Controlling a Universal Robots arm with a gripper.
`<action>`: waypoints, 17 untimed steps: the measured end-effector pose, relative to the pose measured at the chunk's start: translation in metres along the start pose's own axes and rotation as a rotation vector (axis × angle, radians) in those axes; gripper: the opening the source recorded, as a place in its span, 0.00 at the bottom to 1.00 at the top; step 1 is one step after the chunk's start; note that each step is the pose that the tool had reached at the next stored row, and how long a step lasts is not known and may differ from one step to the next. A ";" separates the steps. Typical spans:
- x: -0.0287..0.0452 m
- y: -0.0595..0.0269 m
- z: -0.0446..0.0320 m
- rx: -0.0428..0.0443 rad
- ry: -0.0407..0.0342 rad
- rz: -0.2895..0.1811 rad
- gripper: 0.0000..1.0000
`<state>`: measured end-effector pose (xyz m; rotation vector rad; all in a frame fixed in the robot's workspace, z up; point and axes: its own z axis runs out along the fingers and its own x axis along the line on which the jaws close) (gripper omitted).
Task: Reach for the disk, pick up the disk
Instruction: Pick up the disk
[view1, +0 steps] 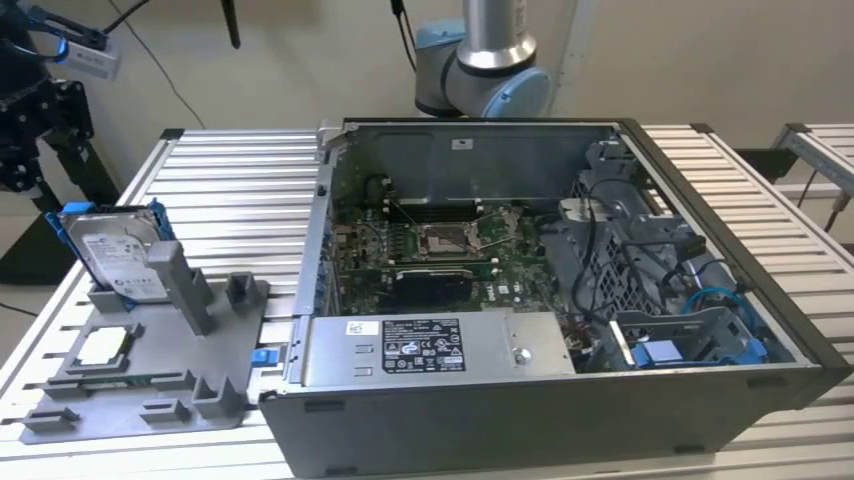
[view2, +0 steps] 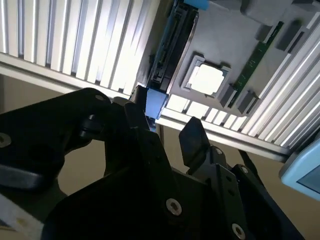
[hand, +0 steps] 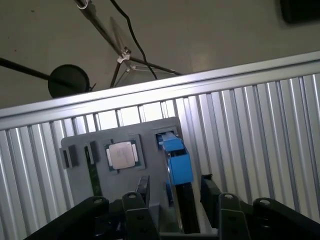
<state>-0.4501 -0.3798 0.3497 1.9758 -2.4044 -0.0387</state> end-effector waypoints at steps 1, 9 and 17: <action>0.0000 -0.0001 0.0016 0.0000 0.0000 -0.001 1.00; -0.0008 -0.0004 0.0157 -0.0001 0.0008 -0.022 1.00; -0.0037 -0.0004 0.0284 0.0003 0.0019 -0.065 1.00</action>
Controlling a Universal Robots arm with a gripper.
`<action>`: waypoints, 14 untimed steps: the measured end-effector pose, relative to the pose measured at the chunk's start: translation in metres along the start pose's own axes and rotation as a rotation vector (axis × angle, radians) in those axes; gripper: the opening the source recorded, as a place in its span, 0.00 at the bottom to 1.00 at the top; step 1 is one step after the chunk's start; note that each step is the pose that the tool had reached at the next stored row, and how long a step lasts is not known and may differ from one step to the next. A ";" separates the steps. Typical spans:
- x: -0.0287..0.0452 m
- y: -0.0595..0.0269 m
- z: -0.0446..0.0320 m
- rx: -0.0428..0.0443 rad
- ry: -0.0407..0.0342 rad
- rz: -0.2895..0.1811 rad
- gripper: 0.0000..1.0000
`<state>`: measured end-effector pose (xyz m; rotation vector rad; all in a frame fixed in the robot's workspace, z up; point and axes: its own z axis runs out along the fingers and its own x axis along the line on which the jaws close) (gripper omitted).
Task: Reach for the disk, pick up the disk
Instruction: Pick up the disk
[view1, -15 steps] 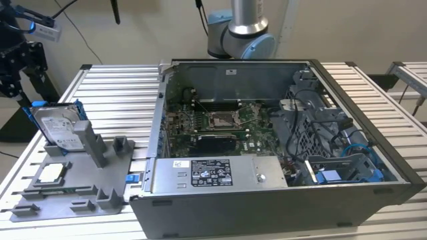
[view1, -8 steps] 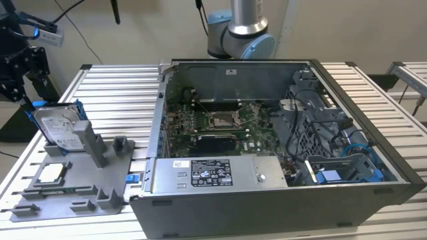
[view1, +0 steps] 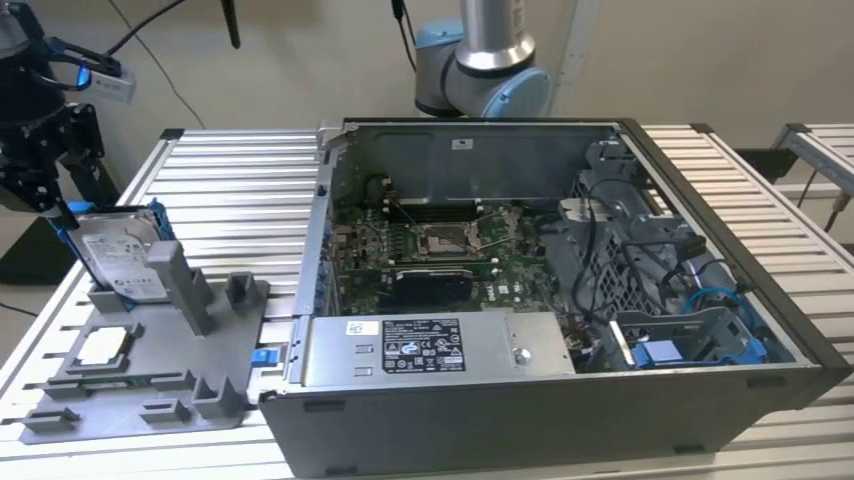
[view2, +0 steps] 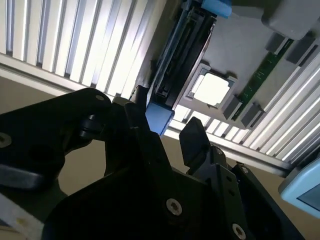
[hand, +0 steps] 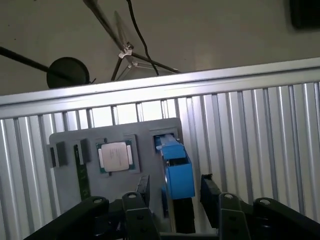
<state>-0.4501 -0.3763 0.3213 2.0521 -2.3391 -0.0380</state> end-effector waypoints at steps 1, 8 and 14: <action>-0.0001 -0.0001 0.0017 0.0000 0.0003 -0.006 1.00; -0.0003 -0.0003 0.0115 0.0001 -0.0002 -0.054 1.00; 0.0003 -0.0008 0.0210 -0.0010 -0.0110 -0.069 1.00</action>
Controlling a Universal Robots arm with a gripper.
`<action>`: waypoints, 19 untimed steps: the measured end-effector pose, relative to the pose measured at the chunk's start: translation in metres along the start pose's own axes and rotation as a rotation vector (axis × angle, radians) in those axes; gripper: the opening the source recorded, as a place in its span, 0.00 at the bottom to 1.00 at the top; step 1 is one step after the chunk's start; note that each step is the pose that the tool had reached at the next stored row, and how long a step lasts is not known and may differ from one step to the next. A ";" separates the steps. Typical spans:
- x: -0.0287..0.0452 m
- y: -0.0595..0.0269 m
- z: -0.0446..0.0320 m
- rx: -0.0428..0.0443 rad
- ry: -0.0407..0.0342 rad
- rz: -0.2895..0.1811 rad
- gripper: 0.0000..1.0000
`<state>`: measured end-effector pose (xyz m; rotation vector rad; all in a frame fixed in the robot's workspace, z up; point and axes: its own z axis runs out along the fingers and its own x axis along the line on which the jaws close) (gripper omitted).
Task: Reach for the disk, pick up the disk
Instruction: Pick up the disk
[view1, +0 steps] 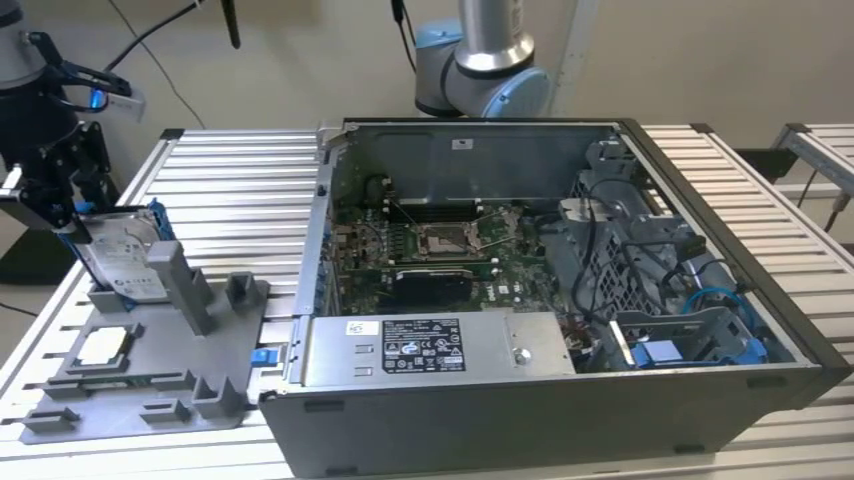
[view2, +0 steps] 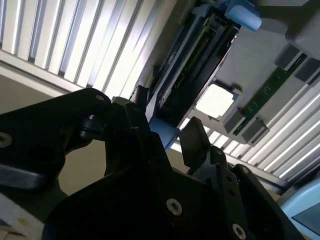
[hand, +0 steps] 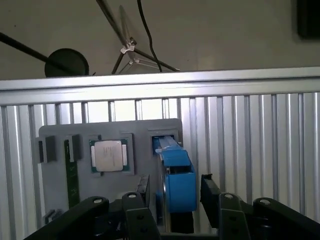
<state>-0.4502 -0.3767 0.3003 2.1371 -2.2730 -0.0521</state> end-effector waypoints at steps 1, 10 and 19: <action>0.0004 -0.0001 0.0017 0.0000 -0.0013 0.000 1.00; 0.0055 -0.0001 0.0164 -0.0013 -0.0213 -0.001 1.00; 0.0064 0.0017 0.0257 -0.0037 -0.0630 -0.002 1.00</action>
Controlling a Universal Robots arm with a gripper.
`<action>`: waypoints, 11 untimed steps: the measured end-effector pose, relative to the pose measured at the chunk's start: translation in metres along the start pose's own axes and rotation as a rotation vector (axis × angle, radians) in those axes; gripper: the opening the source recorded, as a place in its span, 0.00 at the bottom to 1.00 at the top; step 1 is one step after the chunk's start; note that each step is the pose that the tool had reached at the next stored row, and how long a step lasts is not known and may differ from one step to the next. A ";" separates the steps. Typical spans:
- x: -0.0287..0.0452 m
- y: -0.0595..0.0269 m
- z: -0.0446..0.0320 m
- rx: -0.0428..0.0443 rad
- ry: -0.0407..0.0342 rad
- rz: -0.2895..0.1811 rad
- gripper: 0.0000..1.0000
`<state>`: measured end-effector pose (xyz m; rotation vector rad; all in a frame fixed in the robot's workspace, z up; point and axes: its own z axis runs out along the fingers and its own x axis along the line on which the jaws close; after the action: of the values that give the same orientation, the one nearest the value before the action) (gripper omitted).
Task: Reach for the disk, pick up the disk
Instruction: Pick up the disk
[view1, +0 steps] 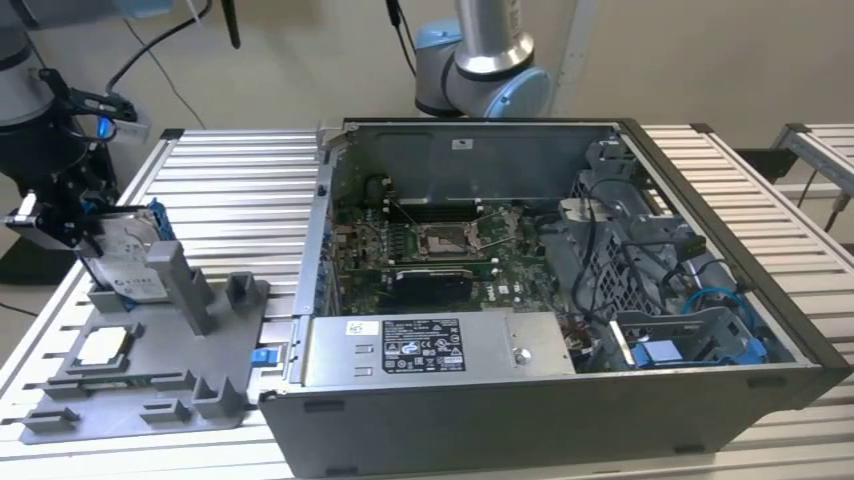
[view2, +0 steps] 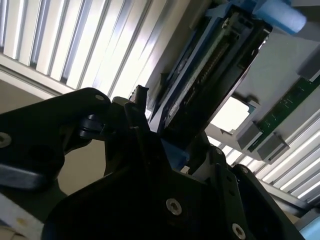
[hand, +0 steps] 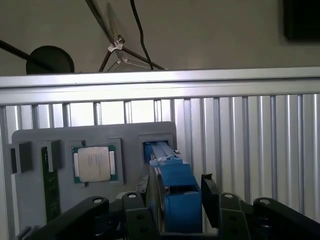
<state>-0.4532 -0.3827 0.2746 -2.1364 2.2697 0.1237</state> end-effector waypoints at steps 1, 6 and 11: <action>0.0001 0.0000 0.0006 -0.0001 -0.0009 0.000 1.00; 0.0023 -0.0002 0.0017 -0.0003 -0.0011 0.000 1.00; 0.0064 -0.0005 0.0035 -0.0003 -0.0010 0.000 1.00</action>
<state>-0.4532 -0.3889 0.2706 -2.1362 2.2691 0.1251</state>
